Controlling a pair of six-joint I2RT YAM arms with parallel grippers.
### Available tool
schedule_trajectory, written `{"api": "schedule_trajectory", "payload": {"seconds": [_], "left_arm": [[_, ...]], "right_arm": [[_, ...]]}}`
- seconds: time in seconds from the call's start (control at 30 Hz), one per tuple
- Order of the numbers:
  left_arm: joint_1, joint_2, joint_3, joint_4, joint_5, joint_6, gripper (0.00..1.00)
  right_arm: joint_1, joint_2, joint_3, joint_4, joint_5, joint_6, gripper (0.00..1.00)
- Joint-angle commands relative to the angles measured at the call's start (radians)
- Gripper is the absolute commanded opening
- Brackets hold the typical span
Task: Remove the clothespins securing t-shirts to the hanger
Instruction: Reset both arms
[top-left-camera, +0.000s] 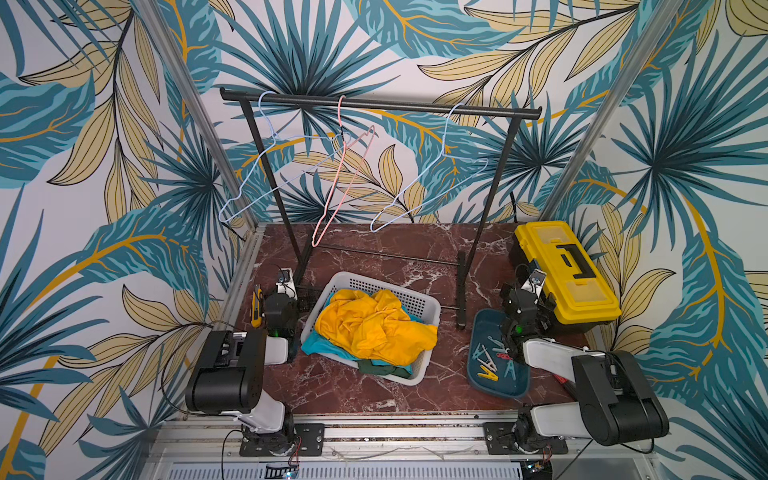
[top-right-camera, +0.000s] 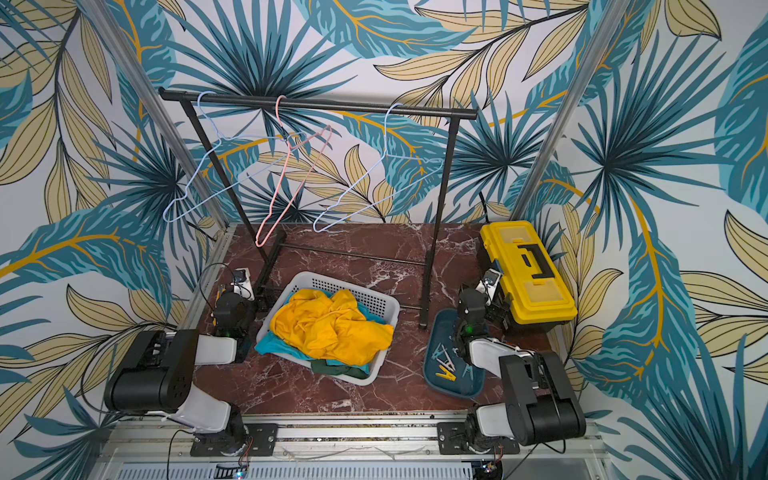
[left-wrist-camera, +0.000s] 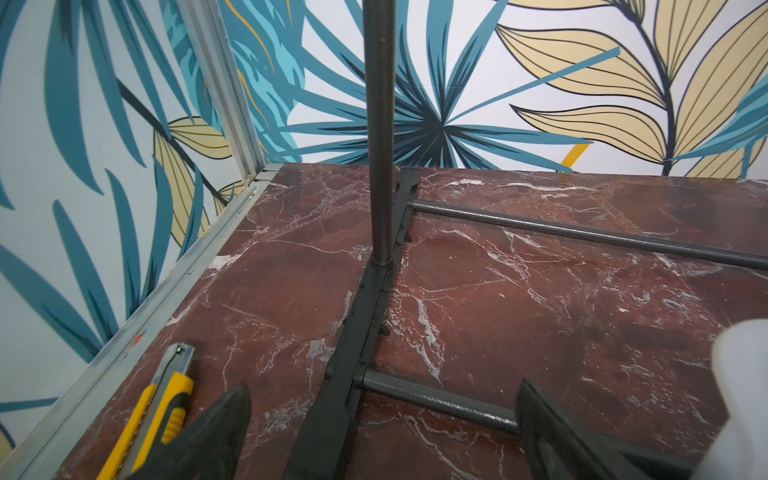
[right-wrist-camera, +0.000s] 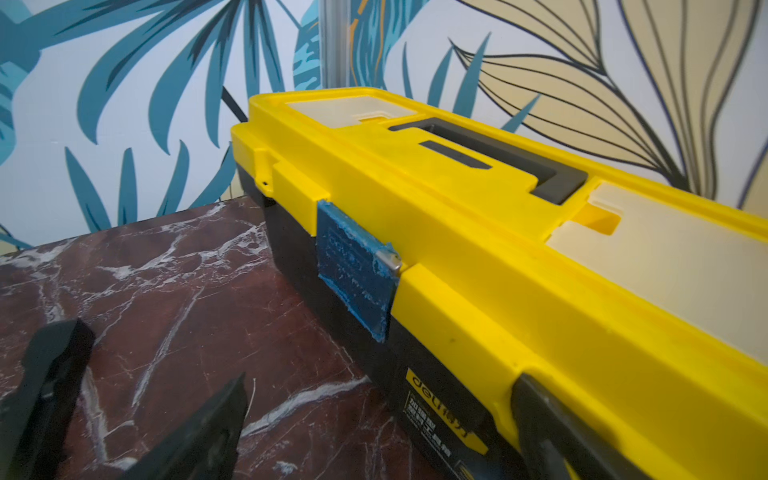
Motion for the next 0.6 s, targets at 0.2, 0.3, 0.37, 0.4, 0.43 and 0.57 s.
{"api": "schedule_trajectory", "payload": {"seconds": [0.2,0.3,0.37,0.4,0.43,0.57], "left_arm": [[-0.008,0.005,0.018,-0.014,0.052,0.022,1.00],[-0.008,0.005,0.019,-0.014,0.052,0.021,1.00],[-0.008,0.005,0.019,-0.016,0.052,0.021,1.00],[-0.008,0.005,0.019,-0.016,0.053,0.022,1.00],[-0.009,0.004,0.019,-0.015,0.052,0.021,1.00],[-0.008,0.005,0.019,-0.016,0.052,0.021,1.00]], "right_arm": [[-0.056,0.071,-0.022,0.006,-0.371,-0.001,1.00],[-0.061,0.095,-0.031,0.056,-0.371,-0.013,1.00],[-0.068,0.084,-0.024,0.030,-0.377,0.002,1.00],[-0.068,0.089,-0.028,0.051,-0.379,-0.006,0.99],[-0.068,0.087,-0.028,0.047,-0.379,-0.006,1.00],[-0.068,0.085,-0.029,0.048,-0.378,-0.005,0.99]]}}
